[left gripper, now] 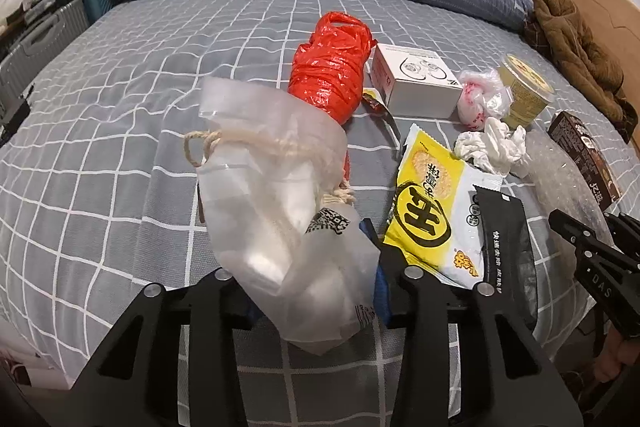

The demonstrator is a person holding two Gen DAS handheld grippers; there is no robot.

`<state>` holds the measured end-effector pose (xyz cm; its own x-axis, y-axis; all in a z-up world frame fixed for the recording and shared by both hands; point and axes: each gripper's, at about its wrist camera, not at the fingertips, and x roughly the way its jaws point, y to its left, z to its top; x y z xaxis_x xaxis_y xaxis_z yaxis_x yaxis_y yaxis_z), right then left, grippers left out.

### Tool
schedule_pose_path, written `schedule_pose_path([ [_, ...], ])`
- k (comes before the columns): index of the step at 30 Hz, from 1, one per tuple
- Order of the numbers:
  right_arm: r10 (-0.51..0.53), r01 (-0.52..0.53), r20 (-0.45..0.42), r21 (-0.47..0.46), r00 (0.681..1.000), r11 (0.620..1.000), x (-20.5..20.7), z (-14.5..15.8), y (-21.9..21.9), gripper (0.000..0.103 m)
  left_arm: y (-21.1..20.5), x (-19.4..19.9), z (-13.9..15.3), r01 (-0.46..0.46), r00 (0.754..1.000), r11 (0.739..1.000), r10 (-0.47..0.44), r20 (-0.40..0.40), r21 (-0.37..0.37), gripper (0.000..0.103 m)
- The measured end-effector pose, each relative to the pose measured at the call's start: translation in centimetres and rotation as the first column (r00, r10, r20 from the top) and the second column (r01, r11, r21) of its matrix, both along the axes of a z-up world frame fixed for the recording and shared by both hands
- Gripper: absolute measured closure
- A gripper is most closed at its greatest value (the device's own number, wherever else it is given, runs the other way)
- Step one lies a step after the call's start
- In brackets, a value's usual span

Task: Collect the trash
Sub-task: 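Grasp the white drawstring bag with the left tool while the right tool grasps the bubble wrap, then carry the white bag and bubble wrap with both tools over the black bin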

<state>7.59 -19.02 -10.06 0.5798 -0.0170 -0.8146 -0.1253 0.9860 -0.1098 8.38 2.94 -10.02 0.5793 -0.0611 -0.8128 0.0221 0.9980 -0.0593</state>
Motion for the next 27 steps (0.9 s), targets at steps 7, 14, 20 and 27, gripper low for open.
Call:
schedule_pose_path([
  [7, -0.005, 0.005, 0.01, 0.028, 1.0, 1.0, -0.6, 1.2, -0.2, 0.078, 0.5, -0.7, 1.5, -0.023, 1.0, 1.0, 0.023, 0.016, -0.003, 0.066],
  [14, -0.017, 0.015, 0.037, 0.057, 0.999, 0.998, -1.6, 3.1, -0.6, 0.078, 0.4, -2.0, 3.6, -0.023, 0.999, 1.0, 0.023, 0.046, 0.005, 0.066],
  [20, -0.02, 0.014, 0.066, 0.086, 0.998, 0.996, -2.7, 4.7, -1.1, 0.078, 0.7, -3.0, 4.8, -0.037, 0.998, 0.999, 0.038, 0.055, -0.006, 0.066],
  [27, -0.009, -0.003, 0.092, 0.127, 0.996, 0.992, -4.6, 6.1, -1.9, 0.078, 0.6, -4.5, 6.1, -0.045, 0.996, 0.999, 0.047, 0.074, -0.021, 0.066],
])
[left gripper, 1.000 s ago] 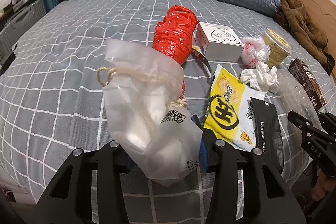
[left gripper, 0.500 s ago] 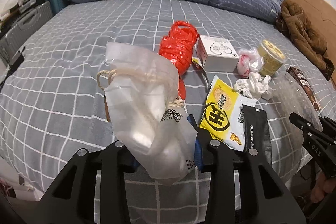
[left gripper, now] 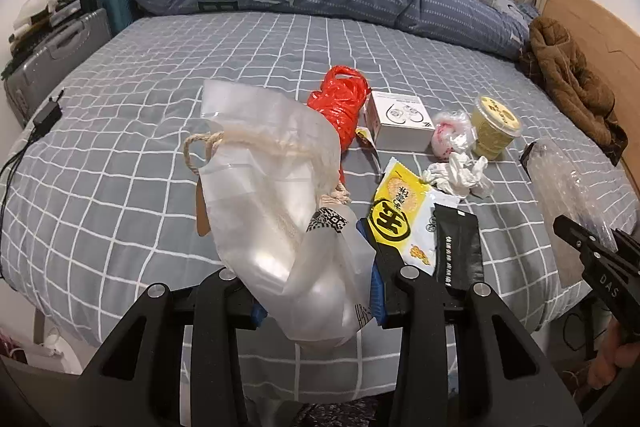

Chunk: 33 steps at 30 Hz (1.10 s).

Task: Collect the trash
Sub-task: 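Carry the white bag and bubble wrap with both tools over the black bin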

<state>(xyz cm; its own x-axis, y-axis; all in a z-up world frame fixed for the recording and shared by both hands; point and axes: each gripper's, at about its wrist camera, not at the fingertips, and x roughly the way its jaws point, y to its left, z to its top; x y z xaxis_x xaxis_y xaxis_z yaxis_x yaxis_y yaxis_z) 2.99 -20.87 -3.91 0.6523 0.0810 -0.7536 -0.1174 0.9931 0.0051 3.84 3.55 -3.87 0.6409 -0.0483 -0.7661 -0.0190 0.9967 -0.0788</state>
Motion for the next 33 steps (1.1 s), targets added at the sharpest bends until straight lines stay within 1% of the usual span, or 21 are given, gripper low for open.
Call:
schedule_pose_path([
  [5, 0.01, -0.01, 0.005, 0.013, 1.0, 1.0, -1.6, 0.1, -0.3, 0.078, -0.7, -1.6, 0.1, 0.0, 1.0, 1.0, 0.0, 0.011, 0.008, 0.066],
  [9, 0.019, -0.019, 0.011, 0.021, 1.0, 1.0, -3.1, 0.2, -0.2, 0.078, -1.1, -3.2, -0.4, 0.011, 1.0, 1.0, -0.011, 0.0, 0.021, 0.066],
  [13, 0.025, -0.025, 0.009, 0.03, 1.0, 0.999, -4.4, 0.2, 0.2, 0.078, -1.4, -5.1, -0.6, 0.013, 1.0, 1.0, -0.013, -0.003, 0.008, 0.066],
  [20, 0.048, -0.048, 0.018, 0.013, 0.999, 0.999, -6.9, 0.2, 1.4, 0.078, -2.3, -7.7, -0.7, 0.014, 1.0, 1.0, -0.014, -0.002, 0.002, 0.066],
  [23, 0.056, -0.056, 0.002, 0.026, 0.998, 0.998, -8.1, -0.3, 1.8, 0.078, -2.5, -8.9, -1.2, 0.017, 1.0, 1.0, -0.017, -0.016, 0.004, 0.066],
  [33, 0.094, -0.093, -0.039, 0.025, 0.995, 0.995, -12.5, -1.7, 3.4, 0.078, -2.8, -12.7, -2.7, 0.018, 0.998, 1.0, -0.019, -0.062, -0.022, 0.067],
])
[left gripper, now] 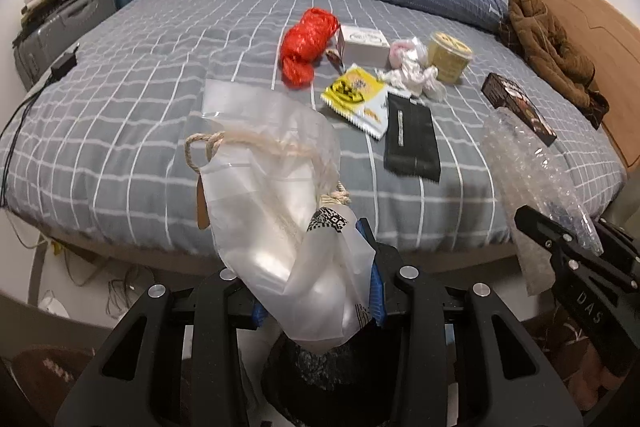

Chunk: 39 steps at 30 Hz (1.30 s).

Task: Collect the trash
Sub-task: 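Carry the white bag and bubble wrap with both tools over the black bin, then open the right tool to drop bubble wrap while the left tool drops the white bag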

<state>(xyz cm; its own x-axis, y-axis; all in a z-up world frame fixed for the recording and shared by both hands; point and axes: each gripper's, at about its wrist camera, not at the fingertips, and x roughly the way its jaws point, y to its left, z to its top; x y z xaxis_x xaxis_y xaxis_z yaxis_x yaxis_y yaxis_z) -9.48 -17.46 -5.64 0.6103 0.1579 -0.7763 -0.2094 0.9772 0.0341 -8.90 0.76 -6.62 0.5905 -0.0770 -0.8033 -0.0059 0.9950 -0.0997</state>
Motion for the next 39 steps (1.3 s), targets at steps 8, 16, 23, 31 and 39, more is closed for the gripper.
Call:
schedule_pose_path([
  [8, 0.007, -0.008, -0.07, -0.014, 0.997, 1.0, -2.8, -2.3, 0.4, 0.078, 0.3, -2.9, -2.5, -0.004, 0.997, 1.0, 0.004, -0.071, 0.002, 0.067],
  [16, 0.011, -0.016, -0.164, -0.03, 0.986, 0.999, -5.0, -5.3, 0.6, 0.078, 0.4, -5.4, -4.8, -0.004, 0.99, 1.0, 0.005, -0.141, 0.003, 0.067],
  [23, 0.012, -0.017, -0.25, -0.018, 0.968, 1.0, -6.4, -7.3, 0.5, 0.078, 0.2, -7.5, -6.8, 0.004, 0.978, 1.0, -0.004, -0.206, 0.002, 0.067],
  [31, 0.017, -0.036, -0.353, -0.047, 0.935, 0.998, -6.7, -10.8, 1.0, 0.078, 0.3, -7.0, -10.4, 0.008, 0.951, 1.0, -0.006, -0.308, 0.005, 0.067],
  [39, 0.015, -0.052, -0.452, -0.069, 0.892, 0.996, -6.0, -15.0, 2.0, 0.078, 0.0, -5.5, -14.1, 0.021, 0.923, 0.999, -0.009, -0.384, 0.029, 0.067],
])
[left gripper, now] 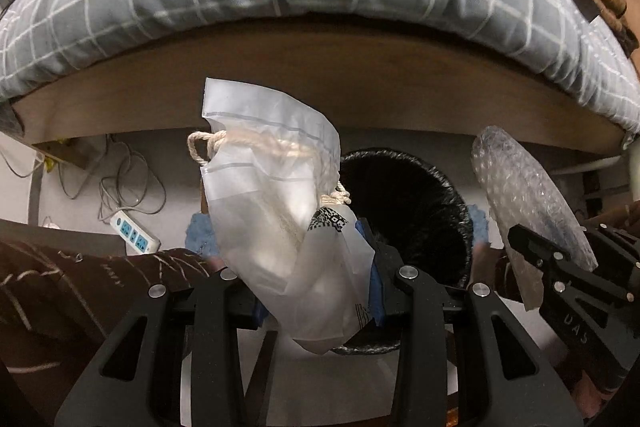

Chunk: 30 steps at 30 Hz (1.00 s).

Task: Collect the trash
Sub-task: 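Open the right tool to drop bubble wrap while the left tool drops the white bag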

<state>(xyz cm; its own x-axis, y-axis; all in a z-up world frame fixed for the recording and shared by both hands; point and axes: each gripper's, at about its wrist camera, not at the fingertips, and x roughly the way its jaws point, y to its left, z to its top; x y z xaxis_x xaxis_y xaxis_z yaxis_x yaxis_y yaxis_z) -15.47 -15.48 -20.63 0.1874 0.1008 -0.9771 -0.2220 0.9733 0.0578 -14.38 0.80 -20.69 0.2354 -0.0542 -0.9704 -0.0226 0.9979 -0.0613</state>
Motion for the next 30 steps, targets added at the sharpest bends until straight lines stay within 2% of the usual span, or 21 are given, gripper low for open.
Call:
schedule_pose_path([
  [7, 0.02, -0.022, -0.093, -0.02, 0.995, 1.0, 0.3, -3.6, 1.3, 0.077, 0.4, 0.5, -2.7, -0.007, 0.998, 1.0, 0.007, -0.055, 0.01, 0.067],
  [12, 0.04, -0.043, -0.122, -0.022, 0.992, 0.999, 0.6, -4.7, 2.4, 0.073, 1.3, 0.2, -3.0, -0.023, 0.997, 1.0, 0.023, -0.067, 0.007, 0.067],
  [16, 0.041, -0.044, -0.099, -0.025, 0.994, 0.999, 0.7, -4.5, 2.2, 0.049, 1.2, 0.2, -3.1, -0.03, 0.997, 1.0, 0.03, -0.077, 0.003, 0.067],
  [22, -0.009, 0.007, -0.06, -0.031, 0.998, 1.0, 1.1, -3.4, 0.4, 0.027, 0.2, 0.3, -3.3, -0.008, 0.997, 1.0, 0.008, -0.08, -0.001, 0.067],
  [30, -0.085, 0.087, 0.03, -0.071, 0.996, 0.994, 1.3, -1.9, -3.5, 0.011, -2.2, 0.6, -4.0, 0.036, 0.994, 0.999, -0.038, -0.098, -0.027, 0.067],
])
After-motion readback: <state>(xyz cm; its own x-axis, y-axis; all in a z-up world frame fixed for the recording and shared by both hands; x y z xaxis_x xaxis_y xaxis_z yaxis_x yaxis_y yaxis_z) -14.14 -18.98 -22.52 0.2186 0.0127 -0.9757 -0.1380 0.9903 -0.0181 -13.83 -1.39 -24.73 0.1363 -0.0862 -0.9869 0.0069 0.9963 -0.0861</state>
